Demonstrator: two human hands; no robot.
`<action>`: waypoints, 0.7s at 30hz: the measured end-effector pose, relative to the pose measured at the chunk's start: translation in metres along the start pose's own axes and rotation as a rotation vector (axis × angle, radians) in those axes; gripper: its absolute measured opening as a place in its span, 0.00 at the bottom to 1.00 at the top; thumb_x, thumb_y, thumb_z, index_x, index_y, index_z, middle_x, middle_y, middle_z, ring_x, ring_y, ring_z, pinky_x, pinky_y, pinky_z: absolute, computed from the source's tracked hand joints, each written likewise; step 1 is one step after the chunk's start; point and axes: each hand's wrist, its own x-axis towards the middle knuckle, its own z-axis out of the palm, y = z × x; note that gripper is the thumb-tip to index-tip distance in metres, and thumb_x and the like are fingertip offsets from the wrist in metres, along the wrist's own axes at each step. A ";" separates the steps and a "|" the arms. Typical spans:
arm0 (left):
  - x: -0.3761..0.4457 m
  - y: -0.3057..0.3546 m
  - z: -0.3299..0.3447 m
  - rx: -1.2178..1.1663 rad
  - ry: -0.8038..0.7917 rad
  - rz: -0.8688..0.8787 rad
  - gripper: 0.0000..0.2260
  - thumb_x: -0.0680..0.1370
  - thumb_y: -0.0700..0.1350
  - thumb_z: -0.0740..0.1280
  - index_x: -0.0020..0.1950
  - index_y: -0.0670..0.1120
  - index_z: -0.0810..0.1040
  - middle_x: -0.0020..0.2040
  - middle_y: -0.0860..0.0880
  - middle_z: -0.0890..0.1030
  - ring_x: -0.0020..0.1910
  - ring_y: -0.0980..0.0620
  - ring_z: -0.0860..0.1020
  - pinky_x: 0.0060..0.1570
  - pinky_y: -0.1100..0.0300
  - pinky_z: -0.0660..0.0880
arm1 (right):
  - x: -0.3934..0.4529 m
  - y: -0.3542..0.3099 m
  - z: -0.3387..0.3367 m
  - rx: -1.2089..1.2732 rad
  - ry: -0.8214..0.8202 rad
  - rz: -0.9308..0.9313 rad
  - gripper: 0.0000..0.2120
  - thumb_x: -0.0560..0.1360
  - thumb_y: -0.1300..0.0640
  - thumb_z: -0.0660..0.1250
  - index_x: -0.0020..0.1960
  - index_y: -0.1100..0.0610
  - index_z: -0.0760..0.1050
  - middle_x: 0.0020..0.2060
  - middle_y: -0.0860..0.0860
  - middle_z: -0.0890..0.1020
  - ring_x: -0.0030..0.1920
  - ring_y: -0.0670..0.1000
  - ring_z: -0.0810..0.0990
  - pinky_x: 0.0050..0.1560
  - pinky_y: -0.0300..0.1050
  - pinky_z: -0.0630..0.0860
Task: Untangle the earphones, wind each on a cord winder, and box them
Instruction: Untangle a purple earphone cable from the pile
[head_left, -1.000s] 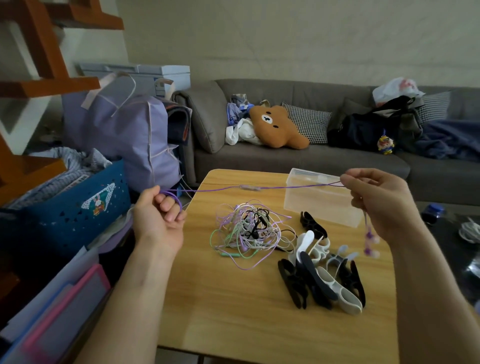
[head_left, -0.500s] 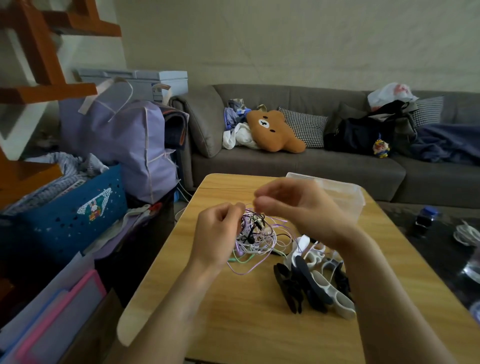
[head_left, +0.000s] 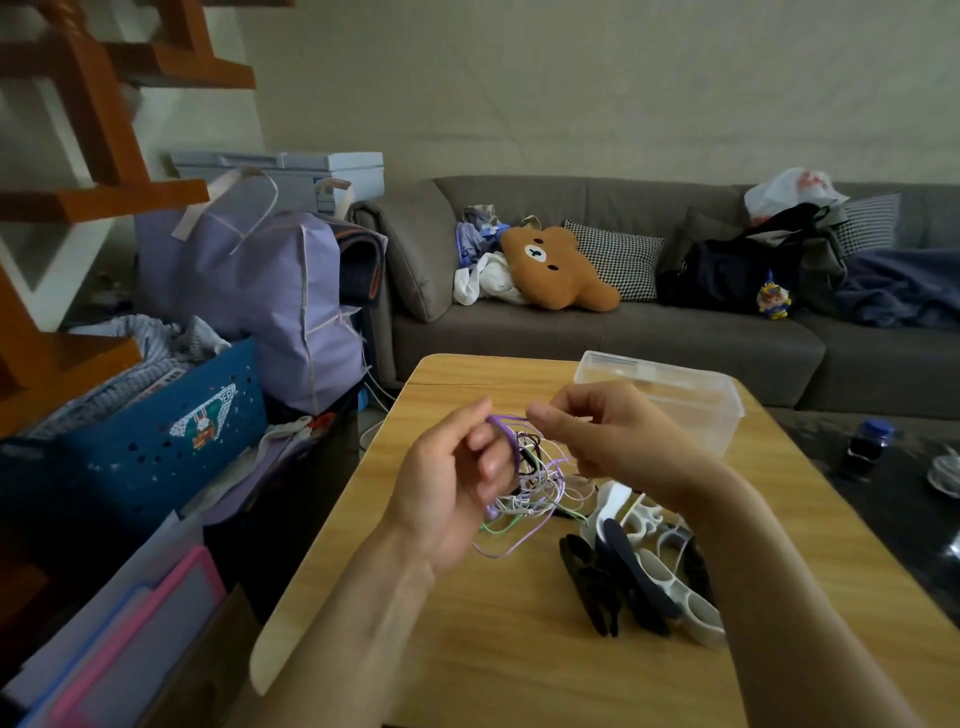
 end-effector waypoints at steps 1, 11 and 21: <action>0.001 0.001 -0.001 -0.124 -0.003 -0.015 0.15 0.75 0.48 0.64 0.29 0.47 0.66 0.26 0.48 0.67 0.22 0.52 0.65 0.32 0.58 0.59 | 0.002 0.002 0.004 -0.050 0.020 0.001 0.16 0.75 0.42 0.69 0.37 0.53 0.76 0.24 0.43 0.70 0.25 0.45 0.68 0.30 0.43 0.68; 0.007 -0.001 -0.007 -0.314 0.093 0.118 0.27 0.69 0.43 0.63 0.68 0.38 0.73 0.63 0.42 0.81 0.65 0.46 0.78 0.67 0.53 0.66 | 0.006 0.002 0.017 -0.296 -0.150 0.082 0.11 0.83 0.53 0.62 0.46 0.57 0.78 0.29 0.50 0.83 0.29 0.50 0.83 0.34 0.39 0.74; 0.014 -0.015 -0.025 0.822 0.223 0.410 0.18 0.76 0.41 0.69 0.65 0.52 0.72 0.65 0.53 0.76 0.58 0.66 0.76 0.53 0.72 0.73 | -0.004 -0.008 0.005 -0.257 -0.106 0.067 0.07 0.79 0.51 0.69 0.51 0.52 0.84 0.30 0.44 0.82 0.23 0.41 0.73 0.29 0.38 0.71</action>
